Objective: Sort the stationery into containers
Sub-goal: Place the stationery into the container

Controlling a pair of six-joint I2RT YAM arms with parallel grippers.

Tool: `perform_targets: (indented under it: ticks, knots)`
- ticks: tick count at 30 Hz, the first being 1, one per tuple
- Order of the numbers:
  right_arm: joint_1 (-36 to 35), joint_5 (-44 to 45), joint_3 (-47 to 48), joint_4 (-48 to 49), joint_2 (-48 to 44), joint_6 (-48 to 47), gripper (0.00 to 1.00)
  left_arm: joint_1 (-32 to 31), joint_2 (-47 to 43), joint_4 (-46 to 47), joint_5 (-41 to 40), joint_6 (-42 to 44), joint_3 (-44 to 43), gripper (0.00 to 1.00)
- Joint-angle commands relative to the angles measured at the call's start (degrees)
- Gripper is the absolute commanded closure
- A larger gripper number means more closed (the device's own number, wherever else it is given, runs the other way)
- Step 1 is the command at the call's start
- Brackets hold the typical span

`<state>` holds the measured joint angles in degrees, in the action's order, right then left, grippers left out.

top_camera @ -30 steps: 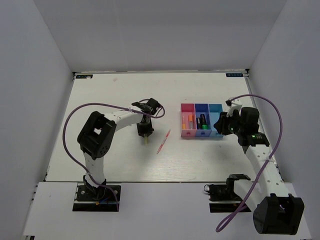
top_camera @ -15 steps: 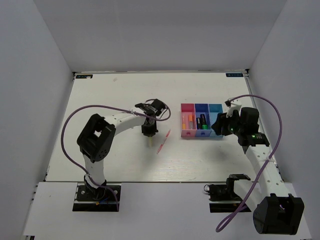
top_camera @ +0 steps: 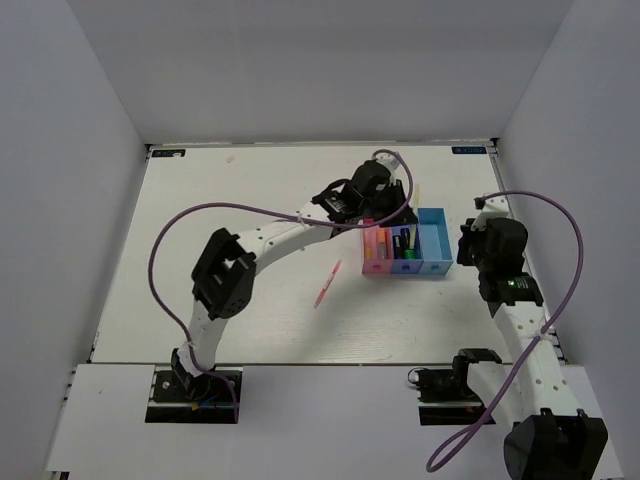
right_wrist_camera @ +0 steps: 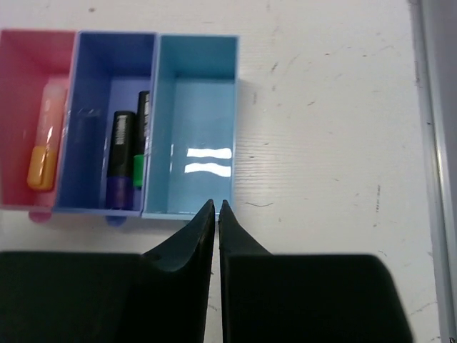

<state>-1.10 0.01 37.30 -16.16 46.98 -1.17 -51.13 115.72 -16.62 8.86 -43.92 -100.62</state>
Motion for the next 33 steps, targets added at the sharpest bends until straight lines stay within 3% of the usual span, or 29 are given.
perform_targets:
  ticks: [1, 6, 13, 16, 20, 25, 28, 32, 33]
  knots:
    - [0.4, 6.4, -1.0, 4.3, -2.0, 2.4, 0.92, 0.2, 7.0, 9.9, 7.7, -6.5, -6.4, 0.99]
    - [2.2, 6.1, -0.9, 4.2, -2.2, 2.7, 0.92, 0.4, 14.6, 19.2, 9.9, -13.3, -10.6, 0.99]
    - [3.3, 4.9, -1.5, 4.8, -2.7, 2.8, 0.91, 0.7, 19.1, 18.9, 9.2, -15.9, -15.0, 0.97]
    - [3.7, 4.5, -1.4, 4.7, -2.7, 2.8, 0.91, 0.7, 19.0, 18.6, 8.3, -15.8, -13.6, 0.89]
    - [4.1, 3.8, -1.4, 4.6, -2.7, 3.0, 0.89, 0.7, 18.6, 17.2, 7.0, -15.8, -12.2, 0.60]
    - [4.8, 2.9, -1.4, 4.1, -2.8, 3.4, 0.86, 0.8, 18.9, 14.4, 6.6, -15.6, -13.3, 0.52]
    - [5.1, 2.5, -1.4, 3.9, -2.6, 3.4, 0.86, 0.9, 18.6, 14.3, 7.2, -15.7, -13.5, 0.56]
    - [5.4, 1.7, -1.4, 3.9, -2.7, 3.5, 0.86, 0.9, 15.2, 13.9, 8.3, -14.4, -12.7, 0.85]
    - [5.4, 1.0, -1.4, 3.7, -2.8, 3.5, 0.83, 0.9, 14.2, 13.5, 8.4, -10.7, -12.0, 0.94]
